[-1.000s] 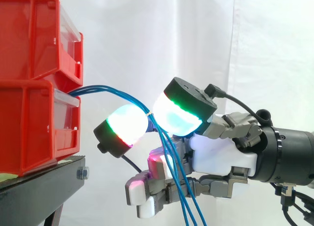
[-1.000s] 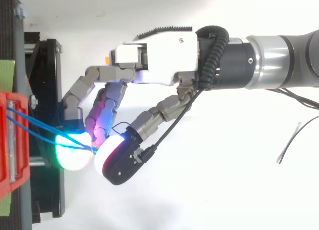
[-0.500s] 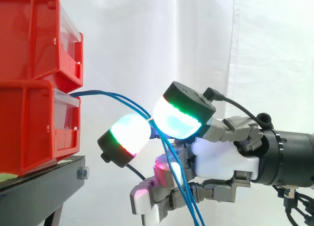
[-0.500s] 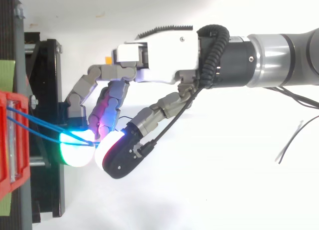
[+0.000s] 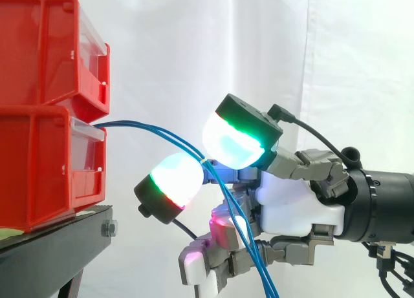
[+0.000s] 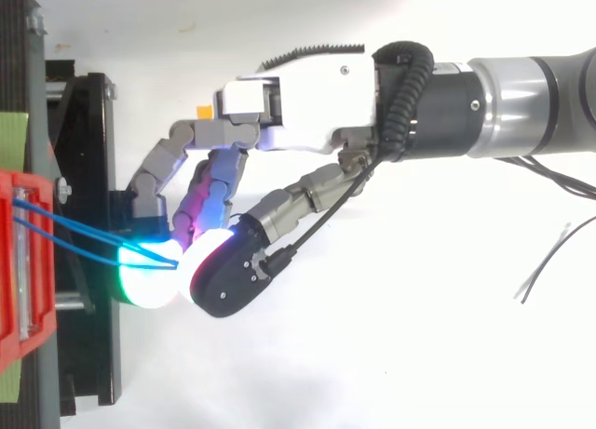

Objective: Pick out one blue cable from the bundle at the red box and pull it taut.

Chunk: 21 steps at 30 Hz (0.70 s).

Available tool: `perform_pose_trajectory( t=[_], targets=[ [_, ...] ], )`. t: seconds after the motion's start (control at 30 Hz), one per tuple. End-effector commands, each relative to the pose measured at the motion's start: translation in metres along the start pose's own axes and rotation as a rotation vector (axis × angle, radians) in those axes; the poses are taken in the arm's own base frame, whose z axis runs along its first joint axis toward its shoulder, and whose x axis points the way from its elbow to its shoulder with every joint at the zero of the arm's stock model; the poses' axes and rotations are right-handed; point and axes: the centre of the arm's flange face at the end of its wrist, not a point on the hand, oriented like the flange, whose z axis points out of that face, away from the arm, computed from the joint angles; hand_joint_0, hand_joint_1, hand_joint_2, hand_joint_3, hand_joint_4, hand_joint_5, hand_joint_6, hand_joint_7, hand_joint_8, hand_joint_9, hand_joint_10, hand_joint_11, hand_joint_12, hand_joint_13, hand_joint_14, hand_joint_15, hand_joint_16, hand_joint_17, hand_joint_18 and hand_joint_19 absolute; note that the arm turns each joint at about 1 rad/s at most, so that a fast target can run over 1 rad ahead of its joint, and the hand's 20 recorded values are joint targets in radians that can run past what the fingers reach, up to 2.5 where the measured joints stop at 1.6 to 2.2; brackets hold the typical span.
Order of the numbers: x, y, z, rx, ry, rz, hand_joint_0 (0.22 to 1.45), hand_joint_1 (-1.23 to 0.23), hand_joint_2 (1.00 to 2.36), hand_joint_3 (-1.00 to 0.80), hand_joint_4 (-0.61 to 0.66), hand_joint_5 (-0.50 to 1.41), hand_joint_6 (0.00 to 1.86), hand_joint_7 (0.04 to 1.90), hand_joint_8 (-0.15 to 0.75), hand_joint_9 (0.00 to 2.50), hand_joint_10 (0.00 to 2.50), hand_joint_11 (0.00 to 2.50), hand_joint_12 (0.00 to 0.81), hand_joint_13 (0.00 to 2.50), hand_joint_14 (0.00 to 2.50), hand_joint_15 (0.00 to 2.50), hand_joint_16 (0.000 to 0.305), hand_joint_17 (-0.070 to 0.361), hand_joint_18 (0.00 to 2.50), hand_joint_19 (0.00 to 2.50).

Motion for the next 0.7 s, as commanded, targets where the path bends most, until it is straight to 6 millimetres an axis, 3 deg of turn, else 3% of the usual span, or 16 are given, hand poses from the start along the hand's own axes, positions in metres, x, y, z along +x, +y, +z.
perform_pose_trajectory(
  t=[0.0, 0.33, 0.67],
  targets=[
    [-0.0006, 0.0004, -0.0001, 0.000, -0.001, 0.000, 0.60, -0.65, 1.00, -0.46, -0.05, -0.08, 0.89, 0.73, 0.263, 1.22, 0.02, 0.59, 0.284, 0.85, 0.02, 0.41, 0.041, 0.091, 0.69, 0.60],
    [-0.0003, -0.0008, -0.0012, 0.007, 0.001, -0.001, 0.63, -0.77, 1.02, -0.30, -0.04, -0.08, 0.90, 0.75, 0.269, 1.20, 0.02, 0.61, 0.278, 0.84, 0.02, 0.41, 0.041, 0.091, 0.70, 0.60],
    [-0.0018, -0.0010, -0.0021, 0.013, 0.006, 0.001, 0.68, -0.85, 1.02, -0.25, -0.17, -0.09, 0.94, 0.71, 0.271, 1.18, 0.02, 0.62, 0.277, 0.85, 0.02, 0.42, 0.040, 0.090, 0.71, 0.58]
  ],
)
